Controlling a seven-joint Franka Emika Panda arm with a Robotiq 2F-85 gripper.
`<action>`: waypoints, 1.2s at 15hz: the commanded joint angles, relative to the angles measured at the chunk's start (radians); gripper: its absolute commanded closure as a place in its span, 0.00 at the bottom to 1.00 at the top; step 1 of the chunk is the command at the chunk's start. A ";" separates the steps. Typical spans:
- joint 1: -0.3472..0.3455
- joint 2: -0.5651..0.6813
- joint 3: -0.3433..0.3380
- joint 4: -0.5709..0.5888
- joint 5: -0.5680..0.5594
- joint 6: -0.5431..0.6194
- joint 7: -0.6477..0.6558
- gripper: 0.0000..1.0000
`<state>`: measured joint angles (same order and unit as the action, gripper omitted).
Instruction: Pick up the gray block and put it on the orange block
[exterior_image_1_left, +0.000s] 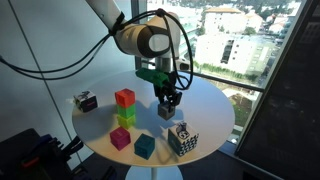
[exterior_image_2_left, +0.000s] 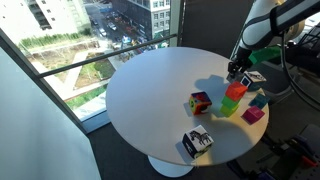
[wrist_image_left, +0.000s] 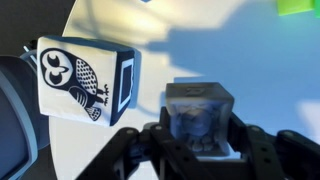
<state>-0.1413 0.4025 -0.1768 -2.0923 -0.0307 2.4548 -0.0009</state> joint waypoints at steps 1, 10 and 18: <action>0.023 -0.105 -0.019 -0.031 -0.060 -0.057 0.056 0.72; 0.010 -0.317 0.017 -0.046 -0.032 -0.276 -0.007 0.72; 0.011 -0.466 0.024 -0.091 -0.054 -0.417 -0.057 0.72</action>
<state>-0.1240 0.0048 -0.1605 -2.1371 -0.0718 2.0639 -0.0251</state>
